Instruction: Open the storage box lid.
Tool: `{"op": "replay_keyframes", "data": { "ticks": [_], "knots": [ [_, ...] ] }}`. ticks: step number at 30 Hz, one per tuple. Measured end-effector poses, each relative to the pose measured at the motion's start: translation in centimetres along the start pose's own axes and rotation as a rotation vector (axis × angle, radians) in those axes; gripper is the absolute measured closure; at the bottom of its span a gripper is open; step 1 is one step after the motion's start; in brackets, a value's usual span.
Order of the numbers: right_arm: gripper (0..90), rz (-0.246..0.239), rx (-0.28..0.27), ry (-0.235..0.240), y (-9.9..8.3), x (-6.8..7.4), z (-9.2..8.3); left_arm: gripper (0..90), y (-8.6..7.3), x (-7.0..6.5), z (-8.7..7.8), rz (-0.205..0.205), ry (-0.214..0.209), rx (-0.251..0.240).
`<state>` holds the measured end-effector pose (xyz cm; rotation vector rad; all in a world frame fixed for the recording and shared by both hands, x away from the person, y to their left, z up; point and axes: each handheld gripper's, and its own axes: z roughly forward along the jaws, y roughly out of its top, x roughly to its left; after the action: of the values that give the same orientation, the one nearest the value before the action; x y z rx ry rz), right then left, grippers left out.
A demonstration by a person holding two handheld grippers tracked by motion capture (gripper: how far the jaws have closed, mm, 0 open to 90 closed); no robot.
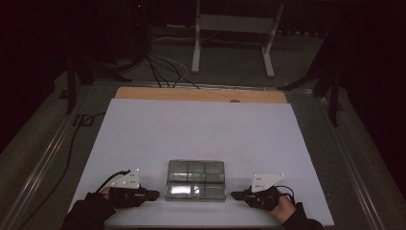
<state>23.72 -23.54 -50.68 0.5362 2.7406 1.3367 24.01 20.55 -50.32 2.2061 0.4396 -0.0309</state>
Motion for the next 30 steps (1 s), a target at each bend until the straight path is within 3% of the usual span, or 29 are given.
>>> {"op": "replay_keyframes", "data": {
  "ticks": [6,18,30],
  "knots": [
    [90.0,0.019,0.002,0.012,0.1,0.1,0.2,90.0,0.4,-0.3,0.4,0.031,0.010,0.009],
    [90.0,0.019,0.001,0.027,0.3,0.4,0.4,90.0,0.5,-0.4,1.2,0.053,0.035,0.027],
    [90.0,0.017,0.008,0.037,0.5,0.6,0.8,90.0,0.5,-0.4,1.4,0.053,0.017,0.015]
  ]
}}
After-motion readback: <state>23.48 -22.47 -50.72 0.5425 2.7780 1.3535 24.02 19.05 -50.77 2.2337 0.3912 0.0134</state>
